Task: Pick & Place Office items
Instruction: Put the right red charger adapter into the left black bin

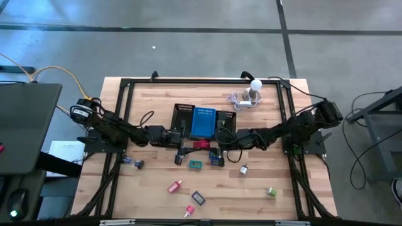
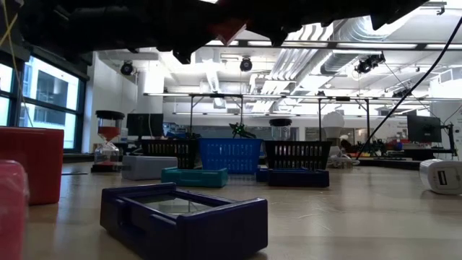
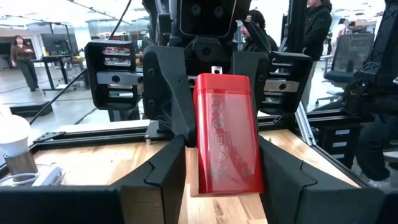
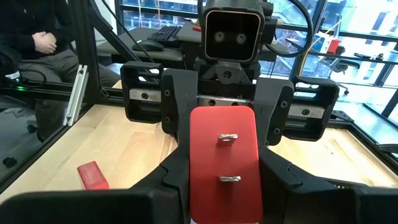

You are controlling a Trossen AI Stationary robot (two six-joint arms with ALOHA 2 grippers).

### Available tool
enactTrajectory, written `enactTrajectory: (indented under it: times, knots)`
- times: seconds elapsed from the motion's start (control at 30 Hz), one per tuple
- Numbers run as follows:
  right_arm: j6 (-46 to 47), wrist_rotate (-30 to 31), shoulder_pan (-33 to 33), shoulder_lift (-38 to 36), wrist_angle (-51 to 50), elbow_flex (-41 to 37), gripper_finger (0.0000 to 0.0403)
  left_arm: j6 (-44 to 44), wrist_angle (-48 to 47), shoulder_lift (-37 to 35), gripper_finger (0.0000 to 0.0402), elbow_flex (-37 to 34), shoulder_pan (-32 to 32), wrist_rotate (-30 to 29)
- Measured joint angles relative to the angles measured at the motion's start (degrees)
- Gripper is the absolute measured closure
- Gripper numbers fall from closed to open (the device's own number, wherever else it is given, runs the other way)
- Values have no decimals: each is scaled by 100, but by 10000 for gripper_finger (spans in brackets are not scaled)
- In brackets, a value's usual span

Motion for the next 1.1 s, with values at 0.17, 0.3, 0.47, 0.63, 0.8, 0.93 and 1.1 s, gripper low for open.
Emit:
enactTrajectory:
  times: [0.17, 0.3, 0.47, 0.63, 0.8, 0.93, 1.1]
  knots:
    - [-2, 7, 0, 2, 84, -3, 298, -2, 8, 0, 243, 0, 0, 1]
    - [4, 8, 0, 2, 95, -4, 298, -106, 0, 0, 237, 0, 0, 52]
    - [7, 6, 0, 4, 97, -4, 298, -136, -52, 0, 235, 0, -18, 99]
    - [6, -29, 0, 4, 119, -4, 298, -147, -69, 0, 234, 7, -133, 50]
    - [4, -58, 1, 7, 126, -4, 298, -189, -99, 0, 234, 7, -177, 80]
    - [-11, -42, 0, 7, 114, -4, 298, -376, -148, 0, 234, 7, -177, 13]
    - [-22, -35, 0, 7, 95, -4, 298, -332, -213, 2, 234, 7, -177, 2]
